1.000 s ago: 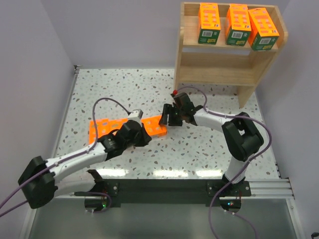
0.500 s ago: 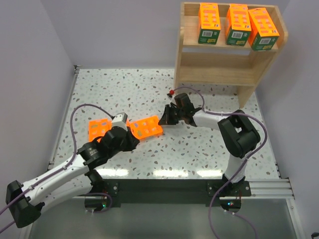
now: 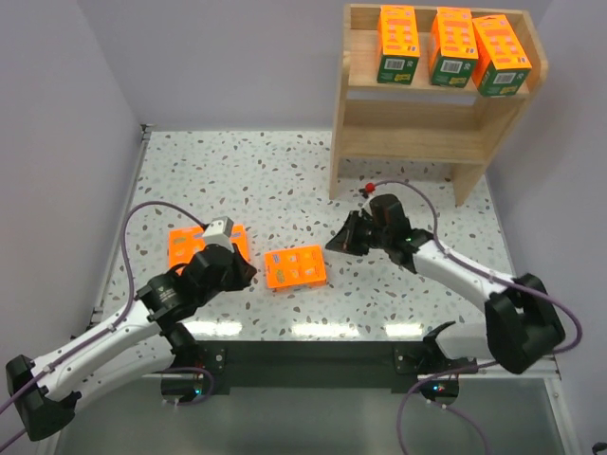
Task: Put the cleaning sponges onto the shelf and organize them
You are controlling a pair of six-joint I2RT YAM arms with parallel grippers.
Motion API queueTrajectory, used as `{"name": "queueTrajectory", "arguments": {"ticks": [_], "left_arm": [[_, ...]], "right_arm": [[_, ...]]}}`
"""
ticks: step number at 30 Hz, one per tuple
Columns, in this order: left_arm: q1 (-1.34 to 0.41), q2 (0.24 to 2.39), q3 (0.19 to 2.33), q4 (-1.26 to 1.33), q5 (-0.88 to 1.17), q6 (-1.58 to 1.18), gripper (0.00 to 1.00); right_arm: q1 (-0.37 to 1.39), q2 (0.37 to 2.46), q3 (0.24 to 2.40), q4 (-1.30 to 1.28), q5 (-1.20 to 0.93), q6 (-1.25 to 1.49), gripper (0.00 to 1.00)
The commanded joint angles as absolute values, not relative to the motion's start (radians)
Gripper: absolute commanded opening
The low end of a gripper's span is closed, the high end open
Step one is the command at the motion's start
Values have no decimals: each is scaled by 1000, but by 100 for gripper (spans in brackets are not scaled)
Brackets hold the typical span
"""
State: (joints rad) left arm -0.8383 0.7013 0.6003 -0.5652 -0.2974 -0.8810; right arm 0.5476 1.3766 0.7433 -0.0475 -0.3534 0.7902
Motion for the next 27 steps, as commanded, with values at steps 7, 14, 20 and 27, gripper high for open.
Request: {"name": "queueTrajectory", "arguments": {"ticks": [7, 14, 20, 27], "left_arm": [[-834, 658, 640, -589, -327, -891, 0], [-834, 727, 592, -543, -334, -893, 0], [-830, 916, 597, -431, -365, -882, 0], [-801, 1025, 552, -278, -334, -871, 0]], "right_arm": [[394, 1098, 794, -286, -256, 887, 0], [408, 1310, 881, -341, -362, 577, 7], [420, 1373, 867, -241, -419, 499, 47], [448, 1508, 900, -216, -474, 422, 72]]}}
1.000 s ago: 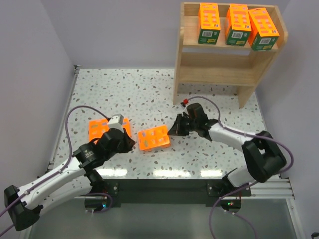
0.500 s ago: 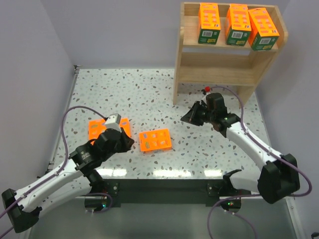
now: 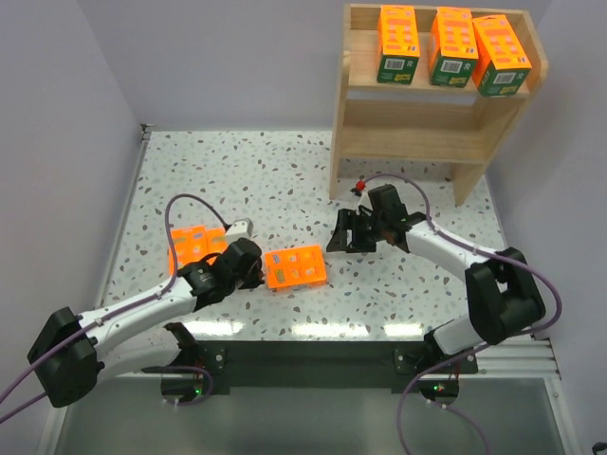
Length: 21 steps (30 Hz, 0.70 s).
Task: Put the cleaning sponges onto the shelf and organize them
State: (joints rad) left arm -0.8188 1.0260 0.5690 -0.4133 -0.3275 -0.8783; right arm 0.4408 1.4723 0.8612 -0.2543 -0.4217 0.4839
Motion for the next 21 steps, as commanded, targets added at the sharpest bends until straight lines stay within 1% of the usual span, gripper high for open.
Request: {"name": "queueTrajectory", "arguments": {"ticks": [1, 3, 4, 9, 12, 13, 15, 16, 18, 21], "left_arm": [[-796, 1026, 543, -249, -325, -868, 0], [-784, 1031, 531, -224, -318, -855, 0], [-781, 1035, 522, -215, -313, -850, 3], [-775, 1034, 476, -97, -265, -810, 7], [-772, 1043, 446, -60, -256, -807, 12], [-772, 1051, 443, -55, -256, -807, 17], [-770, 1055, 428, -42, -244, -799, 21], [-770, 1057, 422, -17, -238, -796, 25], [-769, 1054, 399, 21, -230, -787, 31], [-765, 1058, 370, 61, -219, -787, 33]], "right_arm": [[449, 1519, 900, -209, -483, 417, 72], [449, 1537, 896, -198, -489, 419, 72], [451, 1540, 893, -192, -491, 420, 72], [449, 1542, 884, -179, -502, 429, 72], [449, 1533, 877, -183, -511, 445, 71], [449, 1516, 874, -183, -509, 448, 71], [449, 1493, 856, -186, -508, 453, 70], [449, 1468, 848, -190, -506, 456, 71], [451, 1447, 830, -207, -506, 459, 71], [448, 1395, 799, -215, -506, 465, 71]]}}
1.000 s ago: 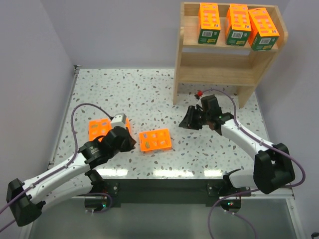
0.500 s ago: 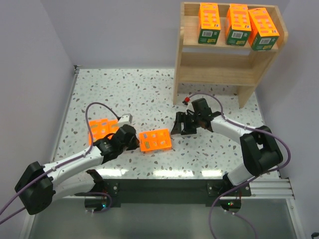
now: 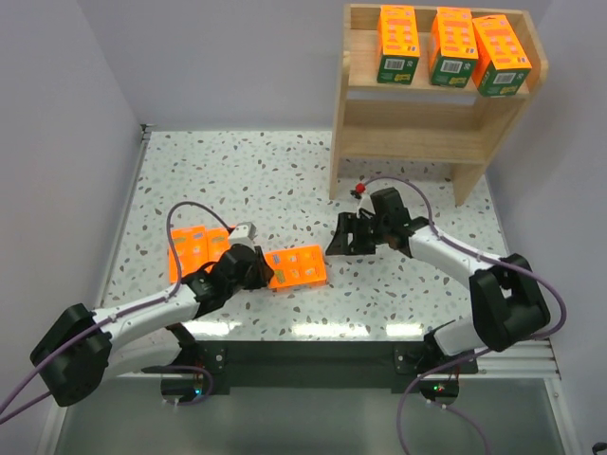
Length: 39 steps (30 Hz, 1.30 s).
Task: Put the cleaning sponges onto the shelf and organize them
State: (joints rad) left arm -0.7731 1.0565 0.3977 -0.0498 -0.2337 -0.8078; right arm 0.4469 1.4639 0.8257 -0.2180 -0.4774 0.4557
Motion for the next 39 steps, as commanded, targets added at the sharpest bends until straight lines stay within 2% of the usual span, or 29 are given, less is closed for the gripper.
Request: {"name": "queueTrajectory", "arguments": {"ticks": [1, 9, 14, 16, 17, 20, 21, 24, 32, 36, 39], "left_arm": [[-764, 1061, 362, 81, -213, -785, 33], [-779, 1094, 258, 277, -20, -920, 13], [-902, 1184, 276, 368, -37, -1032, 9], [-928, 1218, 302, 359, -63, -1077, 8], [-940, 1224, 308, 356, -72, -1095, 7], [-943, 1223, 319, 331, -103, -1131, 4], [-943, 1217, 327, 316, -119, -1131, 2], [-943, 1163, 342, 246, -167, -1124, 0], [-943, 1028, 396, 63, -291, -1135, 0], [-943, 999, 408, 44, -287, -1131, 3], [-943, 1031, 393, 64, -243, -1132, 0]], "right_arm": [[449, 1382, 792, -227, -502, 469, 70], [449, 1252, 736, -305, -457, 514, 69], [456, 1220, 761, -443, -426, 534, 66], [466, 1189, 759, -501, -437, 531, 62], [472, 1183, 761, -526, -449, 526, 58], [486, 1155, 761, -636, -488, 499, 28], [491, 1141, 755, -668, -501, 488, 11], [520, 1114, 747, -747, -543, 453, 0], [673, 1088, 701, -835, -491, 480, 0], [692, 1037, 629, -685, -405, 616, 0], [701, 1072, 606, -542, -396, 696, 0]]}}
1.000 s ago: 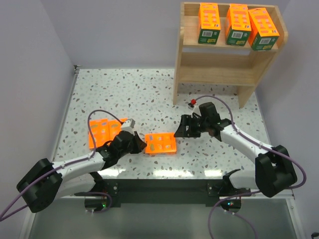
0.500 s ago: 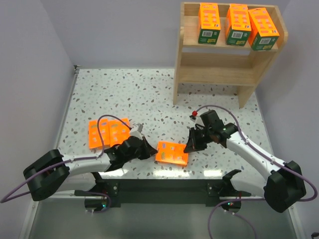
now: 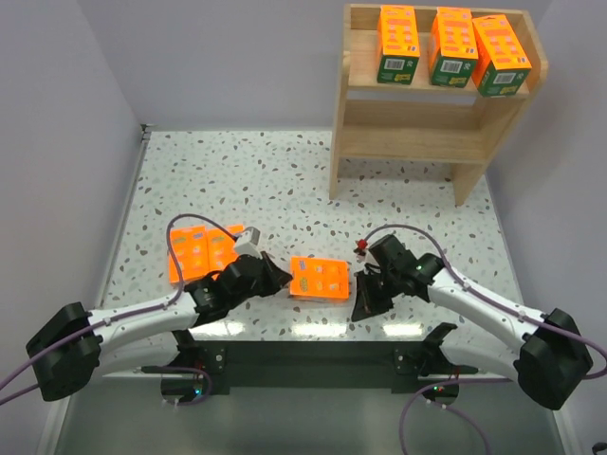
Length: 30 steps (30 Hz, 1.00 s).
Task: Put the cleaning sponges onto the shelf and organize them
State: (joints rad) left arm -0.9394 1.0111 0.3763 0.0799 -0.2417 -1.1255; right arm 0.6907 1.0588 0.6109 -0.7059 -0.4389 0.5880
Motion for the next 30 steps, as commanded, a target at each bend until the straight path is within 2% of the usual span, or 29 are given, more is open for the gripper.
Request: {"name": "queueTrajectory", "arguments": {"ticks": [1, 7, 13, 22, 30], "left_arm": [[-943, 1040, 381, 80, -223, -1138, 0], [-943, 1089, 347, 110, -190, -1164, 0], [-943, 1075, 319, 124, -176, -1172, 0], [-962, 1184, 296, 281, -72, -1164, 0], [-1011, 1357, 422, 350, -5, -1115, 0]], "right_arm": [[713, 1112, 603, -508, -382, 725, 0], [729, 1262, 603, -308, -353, 784, 0], [735, 1374, 653, -376, -252, 732, 0], [716, 1558, 905, -411, -94, 673, 0], [678, 1749, 1143, -397, -45, 646, 0]]}}
